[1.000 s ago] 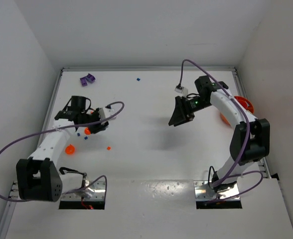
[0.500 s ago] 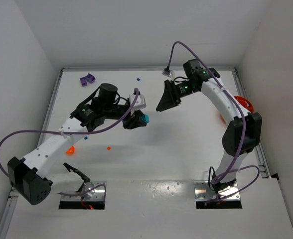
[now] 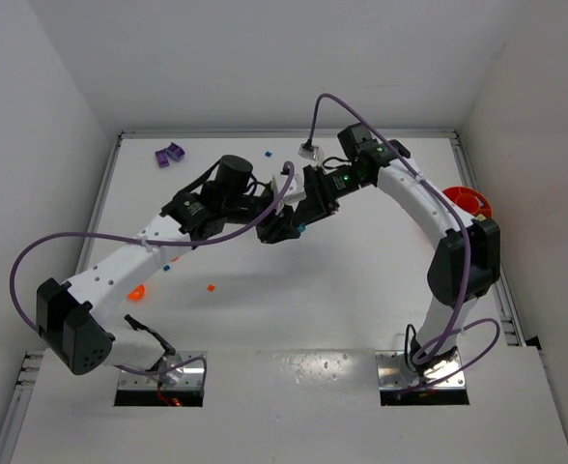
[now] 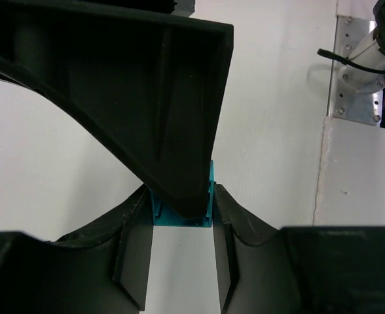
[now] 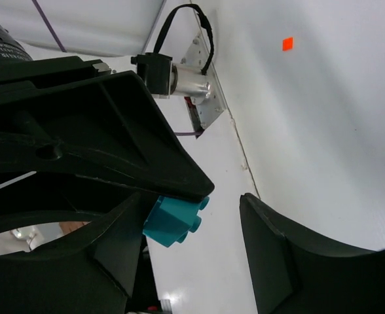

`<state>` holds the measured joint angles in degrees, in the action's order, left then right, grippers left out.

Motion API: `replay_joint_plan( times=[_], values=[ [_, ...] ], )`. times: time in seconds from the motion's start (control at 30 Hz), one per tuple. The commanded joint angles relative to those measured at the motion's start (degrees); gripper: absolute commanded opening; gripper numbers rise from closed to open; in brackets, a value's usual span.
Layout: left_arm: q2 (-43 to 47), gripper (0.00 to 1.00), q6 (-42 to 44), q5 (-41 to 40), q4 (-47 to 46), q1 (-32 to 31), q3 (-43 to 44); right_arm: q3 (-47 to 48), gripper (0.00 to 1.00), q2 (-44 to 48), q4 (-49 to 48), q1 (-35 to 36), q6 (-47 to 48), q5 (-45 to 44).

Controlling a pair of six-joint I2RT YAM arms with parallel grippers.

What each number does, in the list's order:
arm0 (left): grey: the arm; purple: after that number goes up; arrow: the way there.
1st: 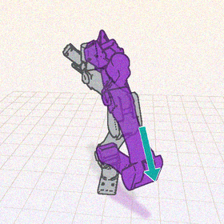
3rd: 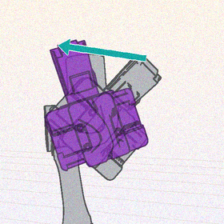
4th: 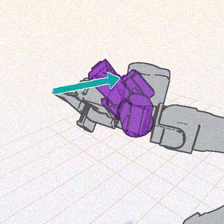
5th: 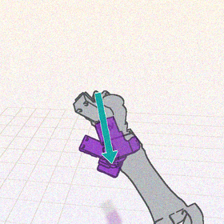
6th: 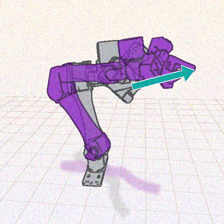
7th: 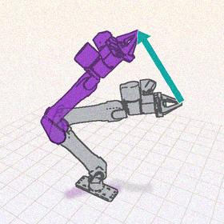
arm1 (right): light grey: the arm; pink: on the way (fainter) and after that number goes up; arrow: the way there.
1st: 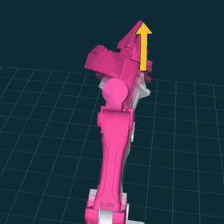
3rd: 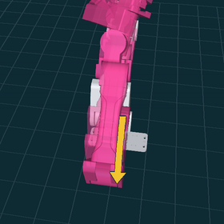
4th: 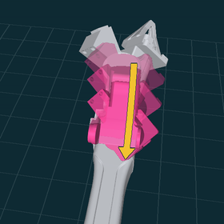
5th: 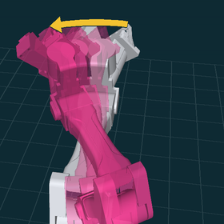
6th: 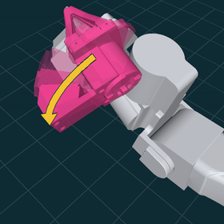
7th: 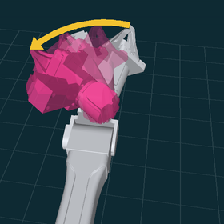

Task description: Sort the legos into containers by color

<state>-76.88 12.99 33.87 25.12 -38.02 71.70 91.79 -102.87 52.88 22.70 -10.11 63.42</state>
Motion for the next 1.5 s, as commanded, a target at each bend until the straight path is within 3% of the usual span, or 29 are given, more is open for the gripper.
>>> replay_joint_plan(
  times=[0.0,0.03,0.13,0.2,0.23,0.3,0.4,0.53,0.7,0.8,0.97,1.17,1.47],
  values=[
    [0.59,0.33,-1.04,-1.52,-2.71,-0.83,2.30,-0.12,0.59,2.50,-2.70,0.68,-1.23,0.21],
    [0.59,0.33,-1.04,-2.13,-2.71,-0.83,2.82,-0.64,0.58,2.50,-3.31,1.20,-1.93,0.21],
    [0.59,0.36,-1.04,-2.14,-2.71,-0.83,2.83,-1.87,0.40,2.50,-4.45,1.74,-1.93,0.74],
    [0.59,0.44,-1.04,-2.14,-2.71,-0.83,2.83,-1.88,0.23,2.50,-4.46,1.74,-2.46,-0.31],
    [0.59,0.64,-1.82,-3.01,-2.71,-0.83,2.22,-1.88,0.11,2.50,-4.46,1.74,-2.46,-1.97],
    [1.12,1.00,-3.14,-4.59,-2.71,-0.83,1.61,-1.88,0.05,3.02,-3.93,1.04,-1.93,-3.99],
    [3.21,1.00,-6.22,-8.63,-2.10,-0.83,1.07,-2.40,0.02,4.25,-2.88,-0.98,0.78,-9.43],
    [4.81,1.00,-14.13,-16.19,2.45,3.64,1.07,-2.40,0.00,6.71,1.16,-4.93,6.85,-27.09],
    [3.50,1.00,-7.11,-16.72,14.40,7.26,4.05,1.35,0.00,6.38,1.17,-14.16,15.10,-50.52],
    [2.88,1.00,-5.71,-14.54,16.62,9.27,4.06,5.41,0.00,3.83,-1.36,-20.31,21.26,-59.79],
    [2.35,1.00,-5.70,-14.53,16.62,9.90,3.44,19.26,0.00,-5.29,-0.33,-31.37,28.47,-62.80],
    [0.68,1.00,-5.70,-13.92,16.62,10.94,5.55,39.05,0.00,-17.70,6.52,-38.69,33.22,-61.40],
    [-2.21,1.00,-5.70,-13.30,17.67,11.48,6.95,33.11,0.00,-19.74,3.54,-43.78,39.11,-64.82]
  ],
)
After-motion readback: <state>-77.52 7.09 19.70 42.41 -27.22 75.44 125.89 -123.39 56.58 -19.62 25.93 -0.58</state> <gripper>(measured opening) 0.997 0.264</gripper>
